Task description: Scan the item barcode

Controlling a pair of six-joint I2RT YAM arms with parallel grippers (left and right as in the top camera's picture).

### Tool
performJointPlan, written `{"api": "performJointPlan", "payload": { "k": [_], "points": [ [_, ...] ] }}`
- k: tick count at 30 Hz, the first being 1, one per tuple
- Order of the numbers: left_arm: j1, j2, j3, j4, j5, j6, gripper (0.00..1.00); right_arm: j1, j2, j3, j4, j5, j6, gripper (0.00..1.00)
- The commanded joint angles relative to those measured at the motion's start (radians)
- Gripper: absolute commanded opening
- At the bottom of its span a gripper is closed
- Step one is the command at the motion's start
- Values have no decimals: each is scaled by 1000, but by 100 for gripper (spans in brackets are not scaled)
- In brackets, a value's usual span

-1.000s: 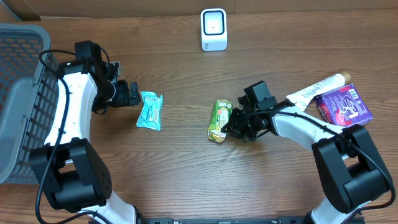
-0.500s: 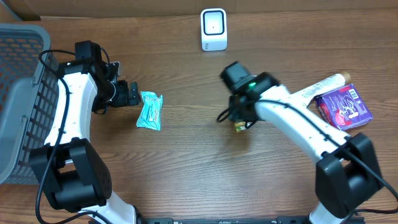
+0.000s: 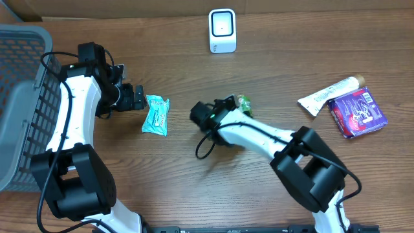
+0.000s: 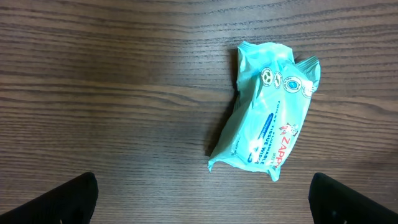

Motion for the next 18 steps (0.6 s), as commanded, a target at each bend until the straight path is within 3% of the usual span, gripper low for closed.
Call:
{"api": "performJointPlan", "payload": {
  "k": [1, 12, 13, 16, 18],
  "points": [
    [-7, -19, -3, 1, 0, 19, 99, 68, 24, 29, 11, 95, -27, 4],
    [-7, -19, -3, 1, 0, 19, 100, 105, 24, 38, 14, 23, -50, 7],
    [-7, -19, -3, 1, 0, 19, 100, 111, 24, 38, 14, 23, -50, 12],
    [-7, -19, -3, 1, 0, 19, 100, 125, 24, 41, 19, -10, -46, 50],
    [-7, -19, -4, 1, 0, 19, 100, 127, 24, 46, 31, -79, -46, 57]
  ]
}}
